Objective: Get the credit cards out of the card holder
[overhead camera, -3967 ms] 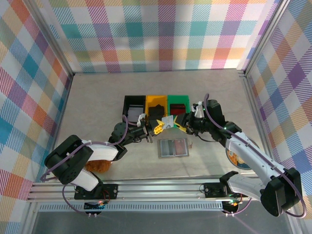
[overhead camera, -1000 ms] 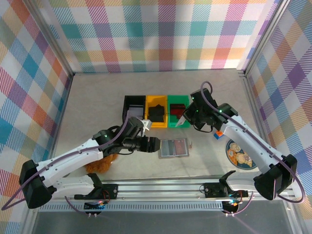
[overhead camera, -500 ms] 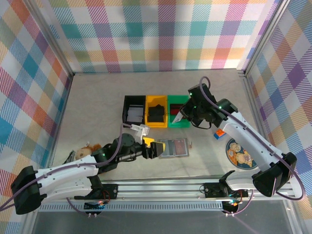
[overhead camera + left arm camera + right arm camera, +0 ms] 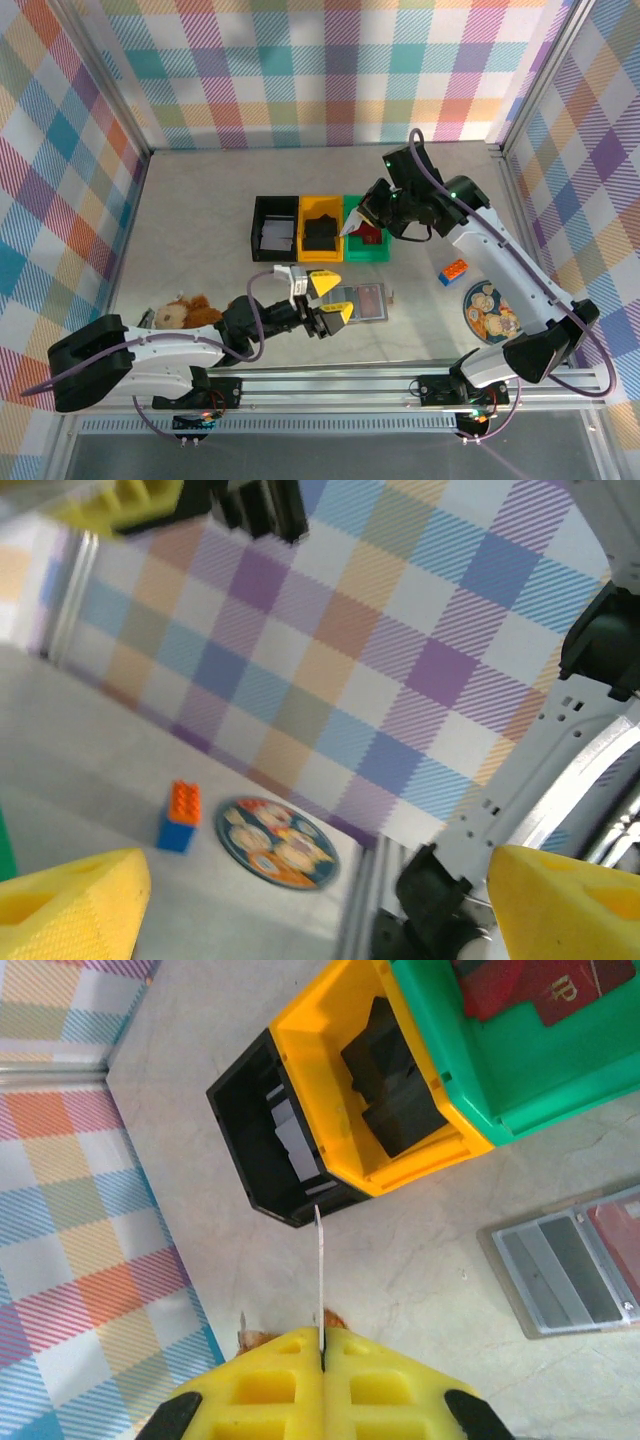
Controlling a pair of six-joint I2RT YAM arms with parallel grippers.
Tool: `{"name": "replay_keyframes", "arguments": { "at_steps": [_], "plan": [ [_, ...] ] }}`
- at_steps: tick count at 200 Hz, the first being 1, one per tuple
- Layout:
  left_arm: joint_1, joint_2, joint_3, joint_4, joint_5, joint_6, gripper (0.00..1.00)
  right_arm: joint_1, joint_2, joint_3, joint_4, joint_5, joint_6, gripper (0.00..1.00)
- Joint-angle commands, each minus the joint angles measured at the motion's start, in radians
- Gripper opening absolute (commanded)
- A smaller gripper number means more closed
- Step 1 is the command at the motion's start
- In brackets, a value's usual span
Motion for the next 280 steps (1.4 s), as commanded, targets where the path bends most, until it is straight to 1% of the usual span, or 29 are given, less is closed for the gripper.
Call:
{"name": "replay_keyframes", "arguments": {
  "at_steps": [1, 10, 22, 33, 39, 46, 59, 72, 99, 109, 123, 145, 160, 175, 197, 213, 235, 267, 280],
  "plan": [
    [-0.038, -0.037, 0.009, -0.025, -0.069, 0.345, 0.87, 0.005, -0.003, 0.052, -0.069, -0.075, -0.031, 0.00],
    [-0.051, -0.032, 0.012, -0.039, -0.121, 0.417, 0.86, 0.005, -0.003, 0.060, -0.075, -0.091, -0.033, 0.00],
    [-0.052, 0.003, -0.006, 0.055, -0.209, 0.449, 0.87, 0.005, -0.001, 0.071, -0.093, -0.098, -0.040, 0.00],
    [-0.061, 0.029, -0.009, 0.084, -0.216, 0.540, 0.87, 0.005, 0.001, 0.065, -0.084, -0.131, -0.048, 0.00],
    [-0.066, 0.044, -0.001, 0.081, -0.245, 0.573, 0.87, 0.005, 0.006, 0.069, -0.088, -0.145, -0.051, 0.00],
    [-0.069, 0.069, 0.003, 0.099, -0.284, 0.585, 0.87, 0.005, 0.011, 0.071, -0.093, -0.156, -0.052, 0.00],
    [-0.069, 0.134, 0.001, 0.205, -0.314, 0.589, 0.88, 0.005, 0.014, 0.066, -0.092, -0.166, -0.054, 0.00],
    [-0.072, 0.156, 0.026, 0.195, -0.326, 0.611, 0.87, 0.006, 0.008, 0.038, -0.072, -0.189, -0.044, 0.00],
    [-0.080, 0.167, 0.066, 0.203, -0.383, 0.739, 0.86, 0.011, -0.003, 0.022, -0.084, -0.192, -0.057, 0.00],
    [-0.076, 0.167, 0.073, 0.203, -0.390, 0.765, 0.86, 0.011, -0.011, 0.014, -0.083, -0.197, -0.064, 0.00],
    [-0.068, 0.165, 0.075, 0.210, -0.390, 0.777, 0.86, 0.012, -0.011, 0.002, -0.078, -0.245, -0.068, 0.00],
    [-0.063, 0.147, 0.063, 0.207, -0.402, 0.845, 0.82, 0.010, -0.022, -0.020, -0.088, -0.258, -0.079, 0.00],
    [-0.052, 0.145, 0.056, 0.205, -0.403, 0.847, 0.78, 0.010, -0.037, -0.041, -0.071, -0.262, -0.077, 0.00],
    [-0.051, 0.158, 0.063, 0.206, -0.410, 0.860, 0.73, 0.010, -0.041, -0.055, -0.053, -0.309, -0.064, 0.00],
    [-0.039, 0.159, 0.068, 0.209, -0.421, 0.873, 0.71, 0.011, -0.056, -0.076, -0.038, -0.331, -0.055, 0.00],
    [-0.032, 0.151, 0.075, 0.205, -0.410, 0.870, 0.60, 0.013, -0.068, -0.104, -0.013, -0.362, -0.051, 0.00],
    [-0.026, 0.166, 0.082, 0.205, -0.411, 0.886, 0.52, 0.018, -0.067, -0.103, -0.012, -0.394, -0.056, 0.00],
    [-0.011, 0.165, 0.089, 0.204, -0.404, 0.892, 0.51, 0.032, -0.078, -0.124, -0.010, -0.432, -0.057, 0.00],
    [-0.011, 0.168, 0.093, 0.205, -0.410, 0.904, 0.49, 0.032, -0.079, -0.132, -0.017, -0.446, -0.061, 0.00]
  ]
}}
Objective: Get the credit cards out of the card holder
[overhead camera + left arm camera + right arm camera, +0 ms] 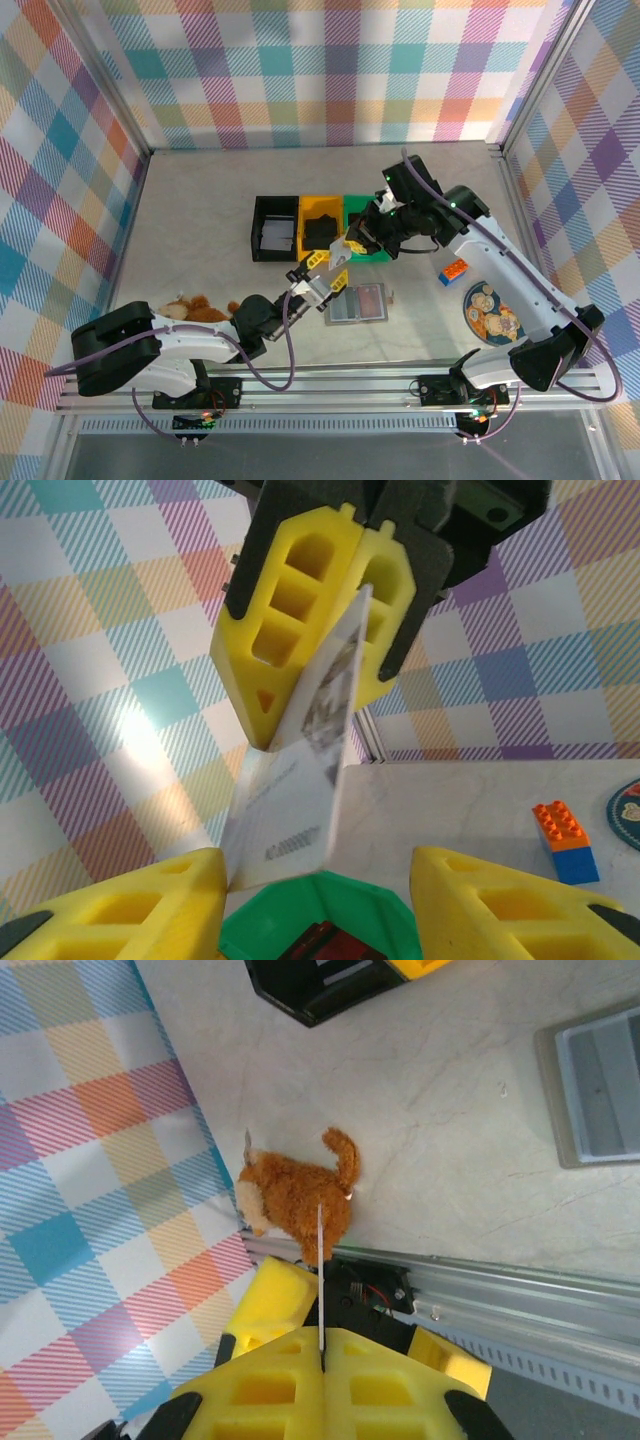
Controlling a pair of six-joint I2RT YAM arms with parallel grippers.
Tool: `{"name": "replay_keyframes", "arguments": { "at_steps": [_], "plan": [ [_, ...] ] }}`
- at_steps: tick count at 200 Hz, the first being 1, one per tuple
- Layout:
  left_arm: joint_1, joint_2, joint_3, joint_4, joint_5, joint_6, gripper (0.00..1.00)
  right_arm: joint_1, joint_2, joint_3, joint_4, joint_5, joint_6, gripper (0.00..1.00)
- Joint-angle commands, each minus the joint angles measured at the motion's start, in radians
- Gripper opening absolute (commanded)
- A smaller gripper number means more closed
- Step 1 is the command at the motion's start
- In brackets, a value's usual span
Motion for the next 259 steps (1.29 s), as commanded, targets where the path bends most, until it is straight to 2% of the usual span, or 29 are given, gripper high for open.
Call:
{"name": "replay_keyframes", "arguments": {
  "at_steps": [1, 78, 161, 237, 247, 259],
  "plan": [
    [0.010, 0.000, 0.031, 0.042, 0.004, 0.032, 0.49, 0.011, -0.026, -0.021, 0.001, -0.068, -0.005, 0.00],
    [0.010, -0.029, -0.003, 0.034, 0.002, 0.046, 0.26, 0.008, -0.032, -0.047, -0.004, -0.090, -0.028, 0.00],
    [-0.001, -0.068, -0.016, 0.025, 0.009, 0.052, 0.22, -0.012, -0.026, -0.056, 0.019, -0.116, -0.022, 0.00],
    [-0.002, -0.092, -0.011, -0.005, 0.008, 0.037, 0.06, -0.020, -0.017, -0.057, 0.016, -0.117, -0.024, 0.00],
    [-0.002, -0.097, -0.010, -0.012, 0.009, 0.033, 0.00, -0.023, -0.015, -0.049, 0.007, -0.112, -0.030, 0.00],
    [-0.002, -0.109, -0.010, -0.031, 0.018, 0.020, 0.00, -0.030, -0.014, -0.040, -0.002, -0.110, -0.039, 0.00]
  ]
}}
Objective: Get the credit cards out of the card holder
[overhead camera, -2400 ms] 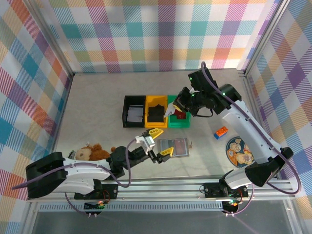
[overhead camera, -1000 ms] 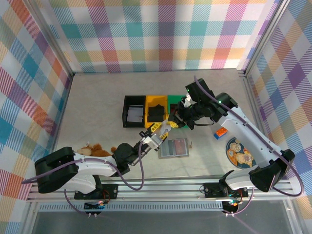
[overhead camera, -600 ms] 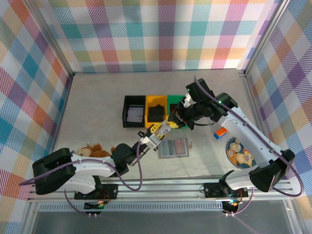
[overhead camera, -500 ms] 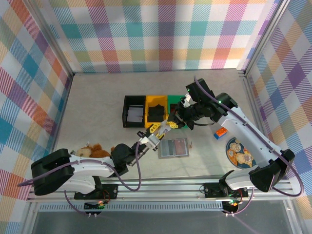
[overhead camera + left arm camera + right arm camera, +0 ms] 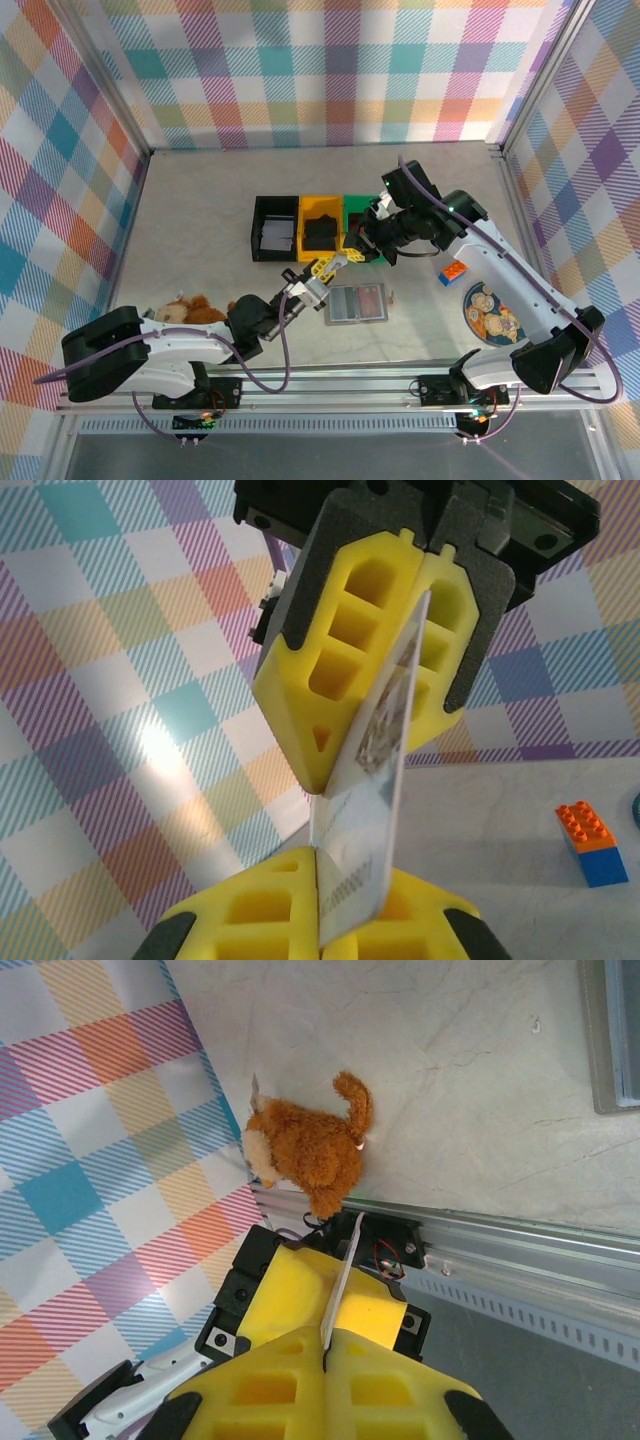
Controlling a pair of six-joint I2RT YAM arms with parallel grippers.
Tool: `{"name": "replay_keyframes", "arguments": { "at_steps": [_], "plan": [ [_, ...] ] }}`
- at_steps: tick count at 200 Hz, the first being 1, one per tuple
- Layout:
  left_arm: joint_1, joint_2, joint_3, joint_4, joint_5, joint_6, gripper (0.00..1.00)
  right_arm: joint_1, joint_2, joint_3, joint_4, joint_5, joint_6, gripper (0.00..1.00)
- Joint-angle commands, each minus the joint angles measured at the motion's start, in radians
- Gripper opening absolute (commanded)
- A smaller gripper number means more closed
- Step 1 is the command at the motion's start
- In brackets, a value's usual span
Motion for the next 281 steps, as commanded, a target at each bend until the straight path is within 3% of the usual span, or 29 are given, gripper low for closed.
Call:
{"name": "replay_keyframes", "arguments": {
  "at_steps": [1, 8, 21, 33, 70, 81, 168, 201, 248, 281],
  "plan": [
    [-0.005, -0.043, 0.000, 0.007, 0.017, -0.035, 0.00, -0.019, 0.001, 0.008, -0.024, -0.001, -0.037, 0.00],
    [-0.005, -0.051, 0.003, -0.006, 0.017, -0.047, 0.00, -0.025, -0.001, 0.011, -0.024, 0.000, -0.038, 0.00],
    [-0.004, -0.068, 0.006, -0.025, 0.013, -0.084, 0.00, -0.038, -0.010, 0.020, -0.026, 0.011, -0.044, 0.24],
    [0.008, -0.085, 0.002, -0.030, 0.003, -0.150, 0.00, -0.053, -0.021, 0.038, -0.033, 0.036, -0.060, 0.35],
    [0.072, -0.136, -0.028, -0.024, 0.006, -0.433, 0.00, -0.118, -0.072, 0.080, -0.028, 0.102, -0.112, 0.90],
    [0.101, -0.137, -0.050, 0.018, 0.006, -0.552, 0.00, -0.122, -0.083, 0.087, -0.034, 0.149, -0.129, 1.00],
    [0.287, -0.098, -0.114, 0.075, -0.200, -1.279, 0.00, -0.129, -0.188, 0.029, -0.043, 0.362, -0.211, 0.99],
    [0.333, -0.044, -0.105, 0.066, -0.239, -1.448, 0.00, -0.129, -0.213, -0.007, -0.027, 0.373, -0.216, 0.99],
    [0.406, 0.066, -0.067, 0.066, -0.215, -1.607, 0.00, -0.129, -0.222, -0.032, -0.024, 0.377, -0.224, 0.99],
    [0.506, 0.141, -0.032, 0.030, -0.057, -1.742, 0.00, -0.129, -0.238, -0.051, -0.022, 0.389, -0.236, 0.99]
  ]
}}
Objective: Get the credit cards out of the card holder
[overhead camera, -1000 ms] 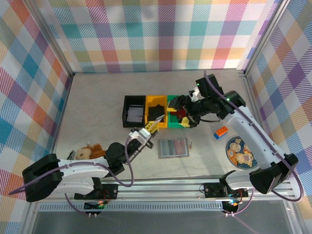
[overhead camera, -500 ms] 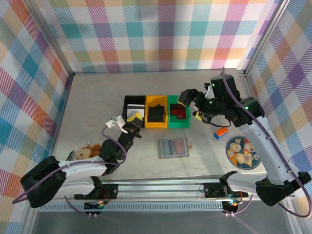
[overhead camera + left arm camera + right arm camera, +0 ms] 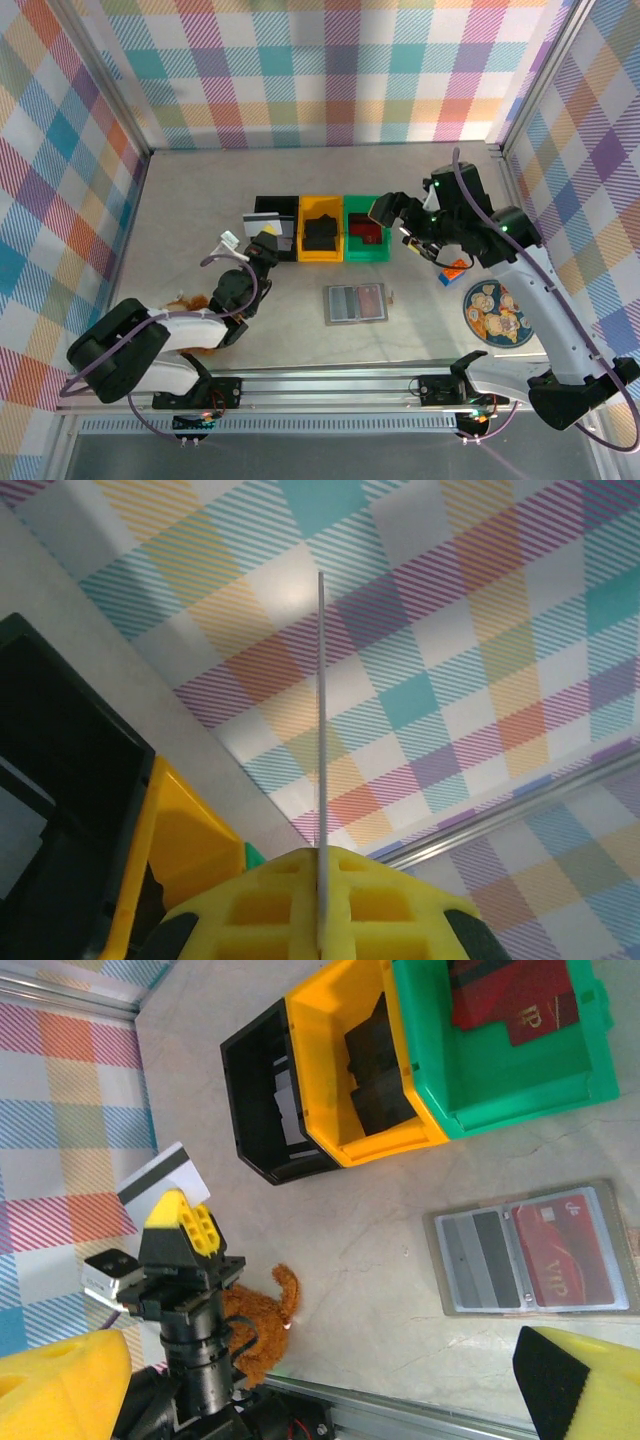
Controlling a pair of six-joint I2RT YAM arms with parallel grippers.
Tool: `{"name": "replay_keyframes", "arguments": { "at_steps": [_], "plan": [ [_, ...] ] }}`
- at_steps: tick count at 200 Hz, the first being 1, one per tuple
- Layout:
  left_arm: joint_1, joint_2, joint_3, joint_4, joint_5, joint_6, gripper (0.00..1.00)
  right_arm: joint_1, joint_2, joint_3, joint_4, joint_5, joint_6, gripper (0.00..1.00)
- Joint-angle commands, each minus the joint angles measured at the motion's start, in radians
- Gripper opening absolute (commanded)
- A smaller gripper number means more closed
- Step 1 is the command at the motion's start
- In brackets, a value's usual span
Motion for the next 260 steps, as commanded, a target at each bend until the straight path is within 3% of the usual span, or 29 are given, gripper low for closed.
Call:
{"name": "replay_keyframes", "arguments": {
  "at_steps": [1, 67, 83, 127, 176, 218, 260],
  "plan": [
    [0.066, 0.046, 0.047, 0.020, 0.120, -0.140, 0.00, -0.004, -0.036, -0.017, -0.002, 0.018, -0.026, 0.99],
    [0.211, 0.239, 0.134, -0.014, 0.447, -0.270, 0.00, -0.004, -0.057, -0.053, 0.017, 0.035, -0.038, 0.99],
    [0.219, 0.305, 0.122, 0.064, 0.446, -0.304, 0.00, -0.004, -0.055, -0.056, 0.022, 0.033, -0.039, 0.99],
    [0.232, 0.352, 0.123, 0.046, 0.438, -0.281, 0.00, -0.005, -0.057, -0.072, 0.032, 0.040, -0.051, 0.99],
    [0.249, 0.447, 0.159, 0.062, 0.493, -0.358, 0.00, -0.004, -0.055, -0.084, 0.043, 0.037, -0.055, 0.99],
    [0.256, 0.413, 0.130, 0.063, 0.438, -0.344, 0.00, -0.004, -0.066, -0.092, 0.040, 0.045, -0.059, 0.99],
    [0.282, 0.388, 0.124, 0.069, 0.457, -0.368, 0.00, -0.004, -0.069, -0.104, 0.046, 0.048, -0.058, 0.99]
  ]
}}
